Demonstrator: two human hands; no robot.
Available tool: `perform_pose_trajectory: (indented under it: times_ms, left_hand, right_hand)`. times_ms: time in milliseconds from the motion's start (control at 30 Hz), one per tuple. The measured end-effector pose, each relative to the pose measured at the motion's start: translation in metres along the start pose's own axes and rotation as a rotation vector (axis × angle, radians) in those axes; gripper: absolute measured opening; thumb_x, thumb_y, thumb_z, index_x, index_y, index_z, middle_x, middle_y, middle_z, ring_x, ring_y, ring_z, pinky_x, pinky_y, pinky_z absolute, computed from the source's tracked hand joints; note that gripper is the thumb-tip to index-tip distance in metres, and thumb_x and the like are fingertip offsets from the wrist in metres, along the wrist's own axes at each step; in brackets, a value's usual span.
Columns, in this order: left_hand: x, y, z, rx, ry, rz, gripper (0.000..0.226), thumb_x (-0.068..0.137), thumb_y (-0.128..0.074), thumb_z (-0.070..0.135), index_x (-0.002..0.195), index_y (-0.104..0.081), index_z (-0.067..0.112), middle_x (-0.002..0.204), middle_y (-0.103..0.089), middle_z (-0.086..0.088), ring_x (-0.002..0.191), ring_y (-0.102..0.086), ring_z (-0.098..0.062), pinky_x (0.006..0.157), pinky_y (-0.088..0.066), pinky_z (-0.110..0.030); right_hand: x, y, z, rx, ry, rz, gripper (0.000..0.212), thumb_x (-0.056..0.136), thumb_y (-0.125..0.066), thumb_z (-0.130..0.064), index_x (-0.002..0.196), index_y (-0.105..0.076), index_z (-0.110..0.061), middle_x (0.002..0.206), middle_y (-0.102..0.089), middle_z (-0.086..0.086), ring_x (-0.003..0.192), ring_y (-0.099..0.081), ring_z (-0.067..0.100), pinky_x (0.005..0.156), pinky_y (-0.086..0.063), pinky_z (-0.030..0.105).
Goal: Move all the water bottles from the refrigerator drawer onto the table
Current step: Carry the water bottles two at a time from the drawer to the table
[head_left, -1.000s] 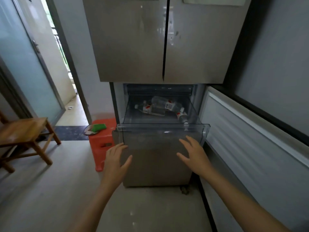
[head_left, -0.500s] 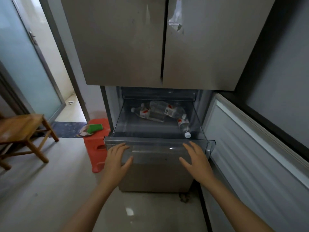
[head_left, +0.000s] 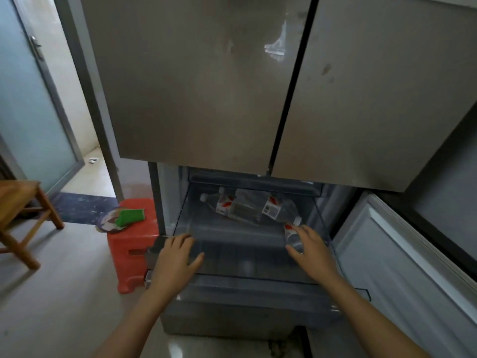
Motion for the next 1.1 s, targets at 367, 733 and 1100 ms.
perform_pose_trajectory:
  times_ms: [367, 733, 1100]
  left_hand:
    - [-0.004, -0.007, 0.001, 0.125, 0.022, 0.012, 0.042, 0.074, -0.043, 0.043, 0.087, -0.068, 0.012, 0.091, -0.068, -0.001, 0.082, -0.064, -0.021, 0.064, -0.052, -0.027]
    - [-0.001, -0.010, 0.005, 0.217, 0.109, 0.087, 0.040, 0.072, -0.042, 0.045, 0.079, -0.068, 0.016, 0.083, -0.067, 0.004, 0.073, -0.064, -0.017, 0.052, -0.049, -0.024]
    - [-0.003, -0.015, 0.003, 0.199, 0.075, 0.114, 0.039, 0.074, -0.042, 0.044, 0.078, -0.068, 0.015, 0.081, -0.067, 0.002, 0.072, -0.064, -0.018, 0.052, -0.049, -0.027]
  right_hand:
    - [0.101, -0.036, 0.023, -0.161, -0.081, -0.143, 0.062, 0.086, -0.059, -0.036, 0.136, -0.035, -0.010, 0.130, -0.048, 0.017, 0.114, -0.049, 0.033, 0.091, -0.045, 0.039]
    - [0.166, -0.053, 0.021, -0.276, -0.188, -0.238, 0.090, 0.078, -0.062, -0.055, 0.146, -0.011, -0.024, 0.146, -0.028, 0.016, 0.128, -0.036, 0.034, 0.102, -0.036, 0.045]
    - [0.145, -0.046, 0.019, -0.391, -0.137, -0.035, 0.077, 0.076, -0.068, -0.043, 0.136, -0.035, -0.008, 0.135, -0.041, 0.021, 0.122, -0.040, 0.038, 0.096, -0.041, 0.042]
Point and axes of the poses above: each hand's wrist, its own x-axis towards the middle knuckle, its own y-axis out of the back of the hand, z = x × y, the point moved 1 cm from there along x, towards the middle knuckle
